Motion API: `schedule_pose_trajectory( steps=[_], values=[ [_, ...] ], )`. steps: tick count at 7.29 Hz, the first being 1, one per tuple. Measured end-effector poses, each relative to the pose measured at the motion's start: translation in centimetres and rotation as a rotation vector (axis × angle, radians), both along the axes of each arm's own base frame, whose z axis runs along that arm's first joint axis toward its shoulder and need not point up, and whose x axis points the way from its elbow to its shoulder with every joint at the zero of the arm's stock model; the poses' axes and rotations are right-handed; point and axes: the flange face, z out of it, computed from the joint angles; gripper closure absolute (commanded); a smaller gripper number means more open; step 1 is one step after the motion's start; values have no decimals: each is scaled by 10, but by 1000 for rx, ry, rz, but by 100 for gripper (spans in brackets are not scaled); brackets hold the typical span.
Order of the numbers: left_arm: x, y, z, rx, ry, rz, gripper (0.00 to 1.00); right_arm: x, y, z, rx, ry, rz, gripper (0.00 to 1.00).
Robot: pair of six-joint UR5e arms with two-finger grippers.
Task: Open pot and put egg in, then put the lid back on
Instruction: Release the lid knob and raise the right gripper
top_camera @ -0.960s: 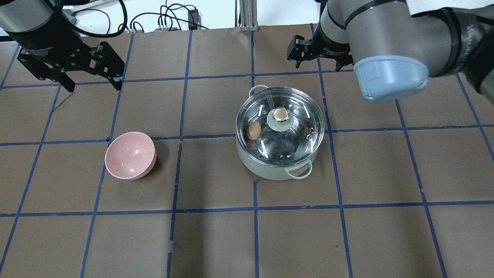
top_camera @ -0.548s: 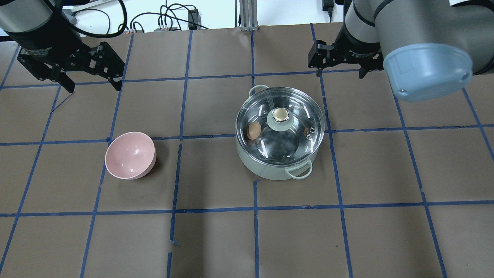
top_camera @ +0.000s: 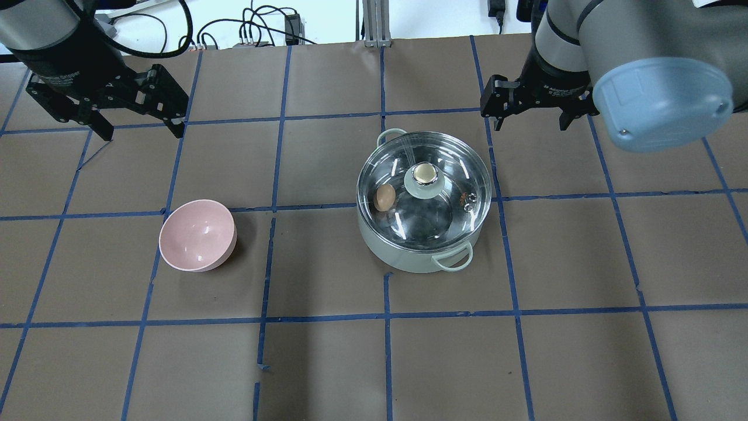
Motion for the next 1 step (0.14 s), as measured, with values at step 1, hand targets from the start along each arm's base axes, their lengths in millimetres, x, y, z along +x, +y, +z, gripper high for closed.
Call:
schedule_pose_trajectory(
  steps=[1],
  values=[
    [0, 0, 0, 1, 0, 0, 0, 0, 0, -1, 2, -1, 1, 0]
  ],
)
